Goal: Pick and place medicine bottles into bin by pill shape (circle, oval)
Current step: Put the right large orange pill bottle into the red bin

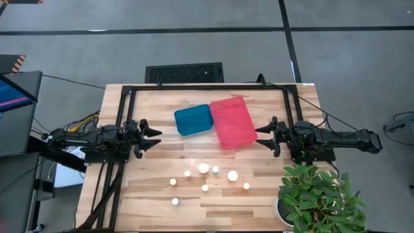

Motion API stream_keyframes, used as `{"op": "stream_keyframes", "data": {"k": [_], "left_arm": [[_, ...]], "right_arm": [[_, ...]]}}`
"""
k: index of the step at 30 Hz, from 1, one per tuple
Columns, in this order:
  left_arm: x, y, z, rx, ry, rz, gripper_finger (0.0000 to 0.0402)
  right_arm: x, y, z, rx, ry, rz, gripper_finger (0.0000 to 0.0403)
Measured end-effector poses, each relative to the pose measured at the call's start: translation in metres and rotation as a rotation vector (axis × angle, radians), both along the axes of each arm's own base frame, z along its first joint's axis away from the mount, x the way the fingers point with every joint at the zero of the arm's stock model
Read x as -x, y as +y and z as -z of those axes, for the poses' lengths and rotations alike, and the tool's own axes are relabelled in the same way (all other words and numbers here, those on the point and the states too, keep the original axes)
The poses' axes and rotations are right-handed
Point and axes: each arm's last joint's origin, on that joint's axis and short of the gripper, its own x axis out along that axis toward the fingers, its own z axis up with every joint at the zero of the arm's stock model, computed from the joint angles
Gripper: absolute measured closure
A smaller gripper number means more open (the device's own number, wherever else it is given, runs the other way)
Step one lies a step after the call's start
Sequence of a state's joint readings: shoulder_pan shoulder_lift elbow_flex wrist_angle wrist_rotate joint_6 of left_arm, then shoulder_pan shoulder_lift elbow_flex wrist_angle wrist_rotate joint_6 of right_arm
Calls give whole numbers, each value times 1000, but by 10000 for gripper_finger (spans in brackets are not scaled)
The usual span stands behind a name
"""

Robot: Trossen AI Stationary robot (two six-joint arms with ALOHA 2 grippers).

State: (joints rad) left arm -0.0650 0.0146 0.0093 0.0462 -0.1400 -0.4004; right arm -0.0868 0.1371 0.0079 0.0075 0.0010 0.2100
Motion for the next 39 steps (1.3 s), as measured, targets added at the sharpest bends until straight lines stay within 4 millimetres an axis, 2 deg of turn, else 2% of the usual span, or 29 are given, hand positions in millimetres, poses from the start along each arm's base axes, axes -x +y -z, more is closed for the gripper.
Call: {"op": "stream_keyframes", "data": {"k": [8,18,22,33,39], "left_arm": [[0,0,0,149,-11,-7,198],[1,5,-3,339,-81,-160,197],[1,6,-3,454,-107,-181,198],[3,10,-3,489,-153,-331,198],[3,10,-3,546,-172,-330,198]], "right_arm": [[0,0,0,1,-1,0,132],[0,0,-2,-6,-20,0,132],[-1,0,-10,-196,-127,11,132],[-1,0,-15,-576,-199,24,132],[-1,0,-15,-622,-204,27,132]]}}
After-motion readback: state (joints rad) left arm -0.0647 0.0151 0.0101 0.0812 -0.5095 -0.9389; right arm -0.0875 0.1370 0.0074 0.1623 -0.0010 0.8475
